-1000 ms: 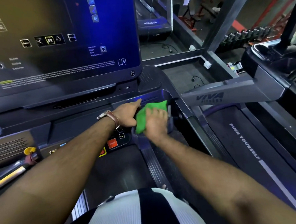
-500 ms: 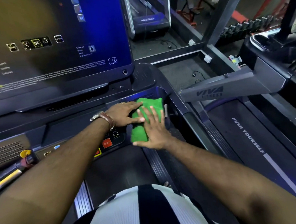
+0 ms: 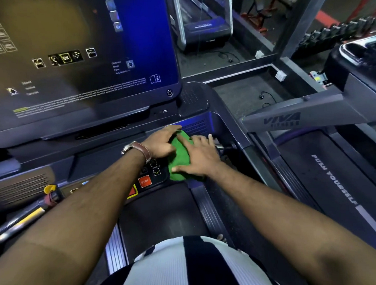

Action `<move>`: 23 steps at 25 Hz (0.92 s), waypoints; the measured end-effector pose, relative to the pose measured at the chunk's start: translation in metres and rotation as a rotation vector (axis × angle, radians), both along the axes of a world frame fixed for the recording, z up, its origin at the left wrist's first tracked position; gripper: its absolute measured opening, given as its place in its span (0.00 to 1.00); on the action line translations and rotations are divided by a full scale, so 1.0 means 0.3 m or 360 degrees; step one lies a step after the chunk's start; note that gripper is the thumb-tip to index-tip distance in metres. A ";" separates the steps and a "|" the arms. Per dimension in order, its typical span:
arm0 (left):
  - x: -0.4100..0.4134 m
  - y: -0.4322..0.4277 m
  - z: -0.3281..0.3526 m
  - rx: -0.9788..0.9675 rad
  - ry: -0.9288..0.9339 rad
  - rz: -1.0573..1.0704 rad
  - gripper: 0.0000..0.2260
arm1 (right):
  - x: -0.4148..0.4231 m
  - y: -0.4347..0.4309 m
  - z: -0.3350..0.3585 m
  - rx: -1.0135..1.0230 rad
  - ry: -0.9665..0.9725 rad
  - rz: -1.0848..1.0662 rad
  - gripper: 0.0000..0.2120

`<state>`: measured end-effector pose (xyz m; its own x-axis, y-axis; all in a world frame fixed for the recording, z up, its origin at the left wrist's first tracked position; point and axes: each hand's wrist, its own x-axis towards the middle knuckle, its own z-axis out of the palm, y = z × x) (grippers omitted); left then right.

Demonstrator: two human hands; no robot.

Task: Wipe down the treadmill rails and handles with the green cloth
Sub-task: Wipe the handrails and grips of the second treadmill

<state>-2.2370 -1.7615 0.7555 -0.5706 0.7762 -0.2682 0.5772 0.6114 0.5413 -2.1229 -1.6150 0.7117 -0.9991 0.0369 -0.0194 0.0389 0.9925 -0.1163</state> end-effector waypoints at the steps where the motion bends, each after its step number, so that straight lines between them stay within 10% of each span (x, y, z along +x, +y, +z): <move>1: 0.002 0.005 0.004 0.0006 -0.0030 0.0048 0.39 | -0.021 -0.034 0.002 0.0075 0.0023 0.0059 0.48; 6: 0.009 0.004 0.005 0.0002 0.0038 -0.0020 0.35 | 0.004 -0.022 -0.045 0.0179 0.0537 0.0359 0.28; 12: 0.021 0.006 -0.003 -0.0138 0.0244 -0.0087 0.25 | 0.091 0.231 -0.111 0.0230 0.0435 0.0237 0.35; 18: 0.014 0.017 -0.021 -0.0078 0.0332 -0.0025 0.18 | -0.018 0.017 -0.053 -0.0015 0.0558 -0.0531 0.21; 23: 0.028 0.014 -0.009 0.0060 0.0419 0.0008 0.21 | 0.030 -0.036 -0.091 0.0128 0.0585 0.0136 0.26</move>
<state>-2.2287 -1.7574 0.7528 -0.6206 0.7799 -0.0810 0.6983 0.5967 0.3955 -2.1139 -1.6257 0.6844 -0.9383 -0.0601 0.3404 -0.0742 0.9968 -0.0285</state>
